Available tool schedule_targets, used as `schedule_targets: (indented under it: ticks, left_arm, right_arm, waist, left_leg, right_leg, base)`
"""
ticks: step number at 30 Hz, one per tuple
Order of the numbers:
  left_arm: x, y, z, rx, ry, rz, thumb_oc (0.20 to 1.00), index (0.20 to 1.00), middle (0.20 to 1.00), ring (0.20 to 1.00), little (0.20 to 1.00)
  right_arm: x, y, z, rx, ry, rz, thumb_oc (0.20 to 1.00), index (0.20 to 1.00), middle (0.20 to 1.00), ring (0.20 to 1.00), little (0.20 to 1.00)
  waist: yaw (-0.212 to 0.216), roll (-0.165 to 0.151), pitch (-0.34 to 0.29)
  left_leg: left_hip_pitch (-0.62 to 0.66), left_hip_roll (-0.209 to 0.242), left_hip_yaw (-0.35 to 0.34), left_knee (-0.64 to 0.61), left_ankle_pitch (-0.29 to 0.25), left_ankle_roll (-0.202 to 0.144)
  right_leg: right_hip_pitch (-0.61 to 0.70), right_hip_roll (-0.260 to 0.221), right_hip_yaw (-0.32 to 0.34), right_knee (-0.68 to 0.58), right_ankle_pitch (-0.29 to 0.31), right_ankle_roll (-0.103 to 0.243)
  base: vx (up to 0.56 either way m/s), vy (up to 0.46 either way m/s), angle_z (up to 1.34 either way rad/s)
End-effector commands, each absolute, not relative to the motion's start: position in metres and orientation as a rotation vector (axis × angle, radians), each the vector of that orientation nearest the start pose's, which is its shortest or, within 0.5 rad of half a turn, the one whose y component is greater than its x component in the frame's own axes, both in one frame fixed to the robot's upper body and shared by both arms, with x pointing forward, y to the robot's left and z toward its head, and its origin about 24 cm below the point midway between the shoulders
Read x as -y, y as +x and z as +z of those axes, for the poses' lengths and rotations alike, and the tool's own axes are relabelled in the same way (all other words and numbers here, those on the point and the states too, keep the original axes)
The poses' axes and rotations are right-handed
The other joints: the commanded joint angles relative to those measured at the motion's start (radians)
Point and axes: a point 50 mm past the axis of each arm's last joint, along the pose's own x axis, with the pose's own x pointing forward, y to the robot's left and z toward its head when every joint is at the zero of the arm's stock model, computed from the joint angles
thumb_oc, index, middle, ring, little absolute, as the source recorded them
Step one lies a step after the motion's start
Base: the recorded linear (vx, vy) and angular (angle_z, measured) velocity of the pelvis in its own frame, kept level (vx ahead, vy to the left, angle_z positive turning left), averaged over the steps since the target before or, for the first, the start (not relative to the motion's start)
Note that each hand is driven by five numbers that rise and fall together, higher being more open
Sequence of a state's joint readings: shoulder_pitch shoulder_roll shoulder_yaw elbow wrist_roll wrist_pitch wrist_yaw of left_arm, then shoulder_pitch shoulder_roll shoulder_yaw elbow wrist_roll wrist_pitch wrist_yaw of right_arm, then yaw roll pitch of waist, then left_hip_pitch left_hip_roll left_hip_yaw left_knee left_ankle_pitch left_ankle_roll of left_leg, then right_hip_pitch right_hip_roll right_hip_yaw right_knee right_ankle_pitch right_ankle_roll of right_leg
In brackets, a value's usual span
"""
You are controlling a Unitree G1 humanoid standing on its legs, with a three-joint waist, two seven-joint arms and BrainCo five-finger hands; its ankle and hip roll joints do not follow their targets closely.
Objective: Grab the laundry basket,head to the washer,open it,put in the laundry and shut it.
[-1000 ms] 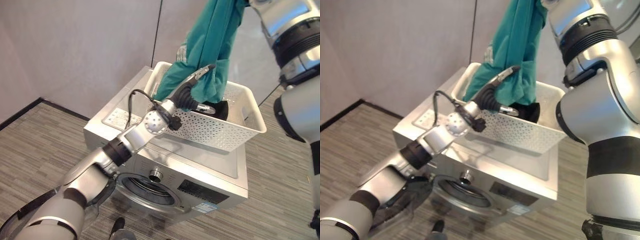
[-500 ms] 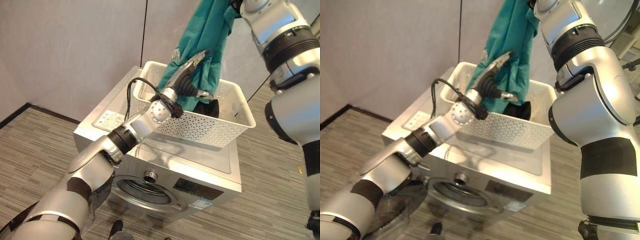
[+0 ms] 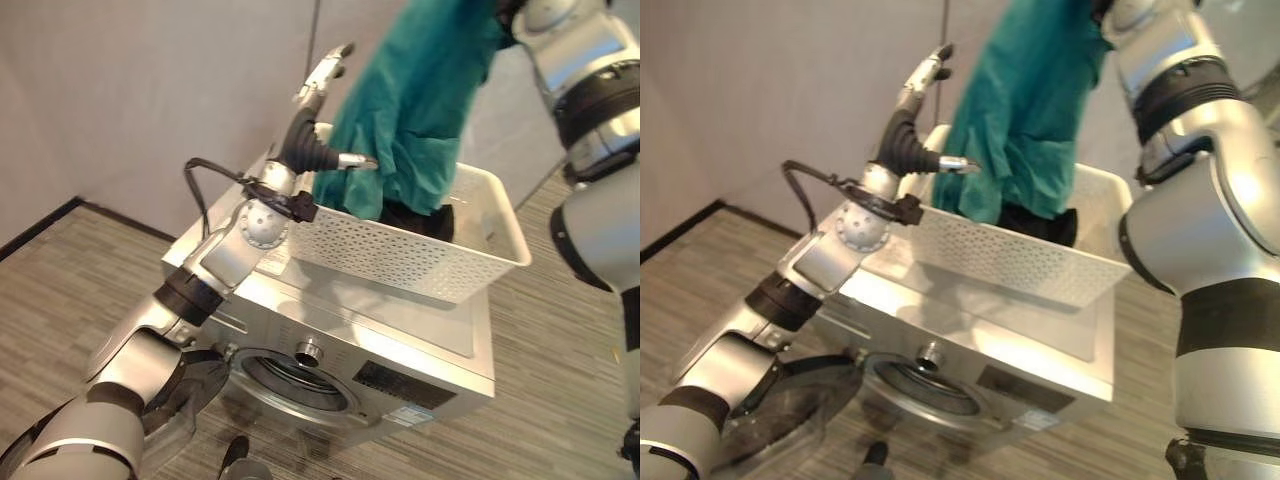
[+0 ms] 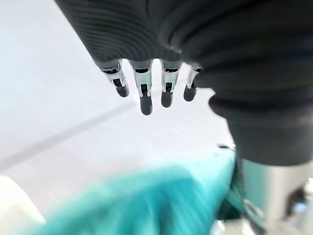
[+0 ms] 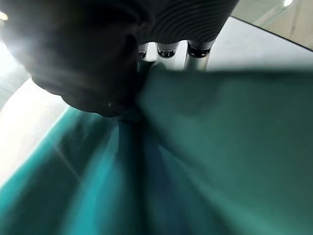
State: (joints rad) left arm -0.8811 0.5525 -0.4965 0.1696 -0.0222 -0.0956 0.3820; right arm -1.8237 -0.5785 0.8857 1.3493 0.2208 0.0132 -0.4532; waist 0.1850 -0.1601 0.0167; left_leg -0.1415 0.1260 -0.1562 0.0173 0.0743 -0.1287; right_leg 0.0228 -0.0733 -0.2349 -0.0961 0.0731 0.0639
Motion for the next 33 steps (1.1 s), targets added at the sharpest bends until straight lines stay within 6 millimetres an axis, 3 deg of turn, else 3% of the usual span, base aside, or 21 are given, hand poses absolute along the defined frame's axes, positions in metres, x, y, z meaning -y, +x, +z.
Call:
schedule_targets:
  ticks: [1,5,12,15,19,27,33]
  left_arm:
    - [-0.099,0.34,0.279,0.904,0.567,-0.075,1.0,1.0,1.0,1.0,1.0]
    - [-0.117,0.347,0.276,0.863,0.601,0.025,1.0,1.0,1.0,1.0,1.0]
    - [-0.11,0.351,0.269,0.824,0.588,-0.023,1.0,1.0,1.0,1.0,1.0]
    - [-0.103,0.355,0.266,0.799,0.584,-0.041,1.0,1.0,1.0,1.0,1.0]
    - [-0.076,0.373,0.259,0.716,0.628,-0.071,1.0,1.0,1.0,1.0,1.0]
    - [-0.041,0.38,0.241,0.613,0.589,-0.181,1.0,1.0,1.0,1.0,1.0]
    - [-0.022,0.387,0.238,0.559,0.593,-0.184,1.0,1.0,1.0,1.0,1.0]
  right_arm:
    - [0.232,0.352,0.476,0.653,-0.852,-0.82,0.2,0.2,0.2,0.2,0.2]
    - [0.227,0.356,0.473,0.658,-0.853,-0.796,0.2,0.2,0.2,0.2,0.2]
    - [0.213,0.361,0.471,0.668,-0.845,-0.752,0.2,0.2,0.2,0.2,0.2]
    - [0.206,0.364,0.468,0.669,-0.842,-0.734,0.2,0.2,0.2,0.2,0.2]
    - [0.188,0.371,0.461,0.669,-0.879,-0.69,0.2,0.2,0.2,0.2,0.2]
    - [0.17,0.376,0.456,0.678,-0.879,-0.64,0.2,0.2,0.2,0.2,0.2]
    - [0.16,0.382,0.447,0.668,-0.854,-0.6,0.2,0.2,0.2,0.2,0.2]
  waist:
    - [0.033,0.008,0.002]
    - [0.033,0.006,0.004]
    - [0.021,0.006,0.005]
    - [0.013,0.008,0.003]
    - [-0.011,0.016,0.003]
    - [-0.043,0.029,-0.003]
    - [-0.068,0.039,-0.008]
  left_leg:
    - [0.102,0.032,-0.079,-0.104,-0.087,0.03]
    - [0.101,0.034,-0.079,-0.104,-0.086,0.029]
    - [0.102,0.038,-0.08,-0.104,-0.085,0.029]
    - [0.101,0.039,-0.079,-0.105,-0.085,0.028]
    - [0.102,0.039,-0.075,-0.105,-0.083,0.028]
    - [0.108,0.039,-0.064,-0.105,-0.086,0.028]
    - [0.111,0.041,-0.051,-0.105,-0.087,0.028]
  right_leg:
    - [0.037,-0.082,0.016,0.009,-0.103,0.082]
    - [0.036,-0.08,0.015,0.009,-0.105,0.08]
    - [0.034,-0.077,0.02,0.009,-0.106,0.075]
    - [0.033,-0.075,0.022,0.009,-0.107,0.075]
    - [0.028,-0.074,0.028,0.009,-0.104,0.074]
    - [0.025,-0.073,0.041,0.009,-0.101,0.073]
    - [0.018,-0.074,0.052,0.009,-0.098,0.074]
  base:
    - [0.0,0.0,0.0]
    - [0.0,0.0,0.0]
    - [0.0,0.0,0.0]
    - [0.0,0.0,0.0]
    - [0.0,0.0,0.0]
    - [0.0,0.002,-0.02]
    - [0.0,0.0,0.0]
